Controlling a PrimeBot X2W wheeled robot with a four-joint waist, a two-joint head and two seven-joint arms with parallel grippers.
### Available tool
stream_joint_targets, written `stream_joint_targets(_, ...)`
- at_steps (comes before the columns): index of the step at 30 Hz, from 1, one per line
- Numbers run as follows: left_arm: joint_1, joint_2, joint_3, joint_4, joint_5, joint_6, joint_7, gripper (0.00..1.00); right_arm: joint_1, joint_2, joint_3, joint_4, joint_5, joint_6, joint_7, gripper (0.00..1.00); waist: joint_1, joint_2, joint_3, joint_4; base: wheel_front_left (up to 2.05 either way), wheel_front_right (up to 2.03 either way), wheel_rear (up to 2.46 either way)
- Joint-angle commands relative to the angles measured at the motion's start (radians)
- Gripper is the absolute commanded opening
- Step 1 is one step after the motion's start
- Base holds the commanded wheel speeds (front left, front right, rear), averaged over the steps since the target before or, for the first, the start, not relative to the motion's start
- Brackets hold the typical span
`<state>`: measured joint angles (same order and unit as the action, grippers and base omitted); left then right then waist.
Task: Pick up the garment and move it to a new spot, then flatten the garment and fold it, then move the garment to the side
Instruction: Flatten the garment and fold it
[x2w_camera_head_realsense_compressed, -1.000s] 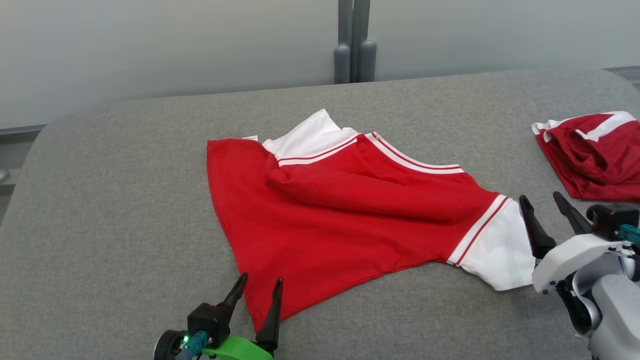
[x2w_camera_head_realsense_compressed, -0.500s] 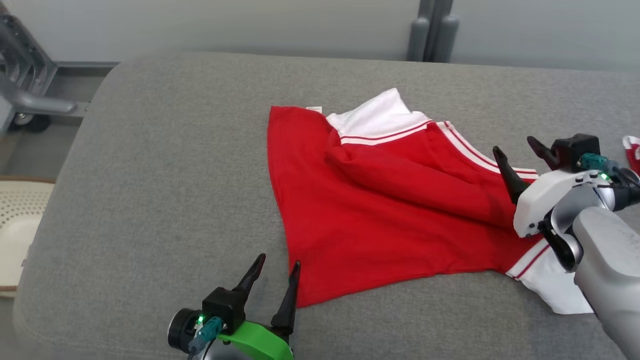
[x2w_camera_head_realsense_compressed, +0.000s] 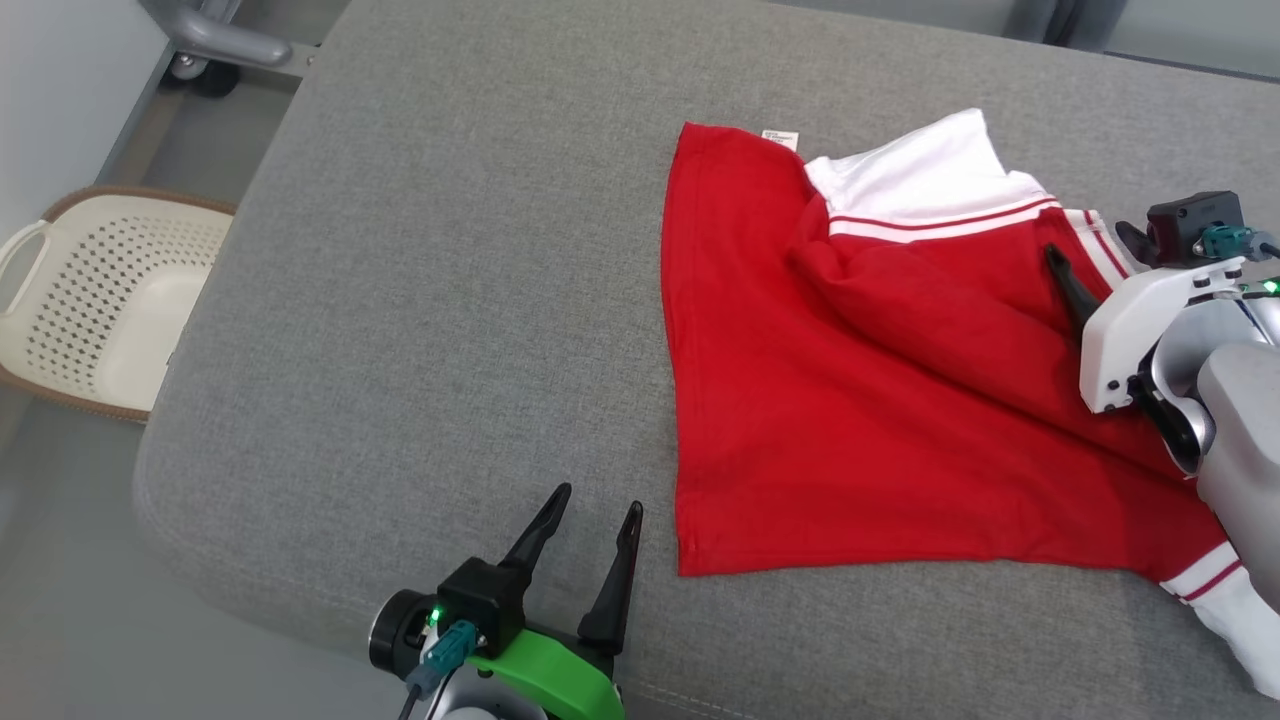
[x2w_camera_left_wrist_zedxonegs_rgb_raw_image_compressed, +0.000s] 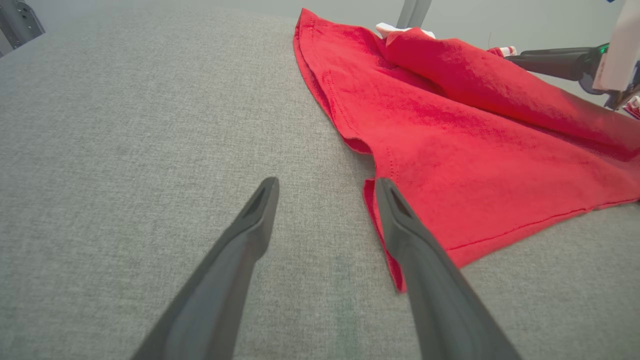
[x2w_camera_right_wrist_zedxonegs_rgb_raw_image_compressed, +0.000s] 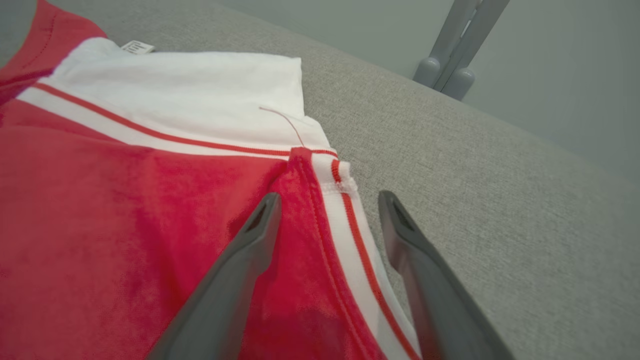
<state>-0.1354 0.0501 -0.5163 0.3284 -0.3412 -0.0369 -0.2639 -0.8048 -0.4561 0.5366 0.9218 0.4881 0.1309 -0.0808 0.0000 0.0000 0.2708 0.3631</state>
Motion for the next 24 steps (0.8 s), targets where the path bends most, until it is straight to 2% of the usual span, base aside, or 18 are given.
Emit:
stream_joint_targets(1, -0.019, 0.001, -0.001, -0.004, -0.006, 0.005, 0.0, 1.0, -0.015, -0.006, 0.005, 0.007, 0.005, 0.0, -0.007, 1.0, 0.0, 0.0, 0.054, 0.05, 0.0, 0.0, 0.0)
stream_joint_targets(6, -0.03, 0.001, -0.007, -0.01, -0.01, 0.01, 0.0, 1.0, -0.053, -0.019, 0.032, 0.044, 0.004, 0.0, -0.008, 1.0, 0.0, 0.0, 0.085, 0.063, 0.0, 0.0, 0.0)
stream_joint_targets(7, -0.033, 0.001, -0.008, -0.012, -0.011, 0.01, 0.0, 1.0, -0.06, -0.025, 0.035, 0.057, 0.001, 0.0, -0.003, 0.95, 0.0, 0.0, 0.09, 0.065, 0.0, 0.0, 0.0)
stream_joint_targets(8, -0.035, 0.001, -0.009, -0.014, -0.011, 0.01, 0.0, 1.0, -0.066, -0.028, 0.037, 0.067, -0.002, -0.001, -0.005, 0.44, 0.0, 0.0, 0.095, 0.067, 0.0, 0.0, 0.0)
stream_joint_targets(9, -0.038, 0.002, -0.01, -0.016, -0.012, 0.011, 0.0, 1.0, -0.074, -0.029, 0.037, 0.077, -0.004, -0.001, -0.012, 0.02, 0.0, 0.0, 0.098, 0.069, 0.0, 0.0, 0.0)
stream_joint_targets(10, -0.041, 0.002, -0.01, -0.018, -0.013, 0.012, 0.0, 1.0, -0.084, -0.037, 0.033, 0.088, -0.008, -0.001, -0.018, 0.0, 0.0, 0.0, 0.102, 0.07, 0.0, 0.0, 0.0)
stream_joint_targets(16, -0.048, 0.002, -0.017, -0.029, -0.011, 0.011, 0.0, 1.0, -0.196, -0.096, -0.035, 0.181, -0.067, -0.001, -0.098, 0.0, 0.0, 0.0, 0.119, 0.081, 0.0, 0.0, 0.0)
stream_joint_targets(24, -0.052, 0.002, -0.043, -0.03, -0.005, 0.003, 0.0, 1.0, -0.353, -0.183, -0.158, 0.338, -0.216, -0.001, -0.151, 0.0, 0.0, 0.0, 0.12, 0.117, 0.0, 0.0, 0.0)
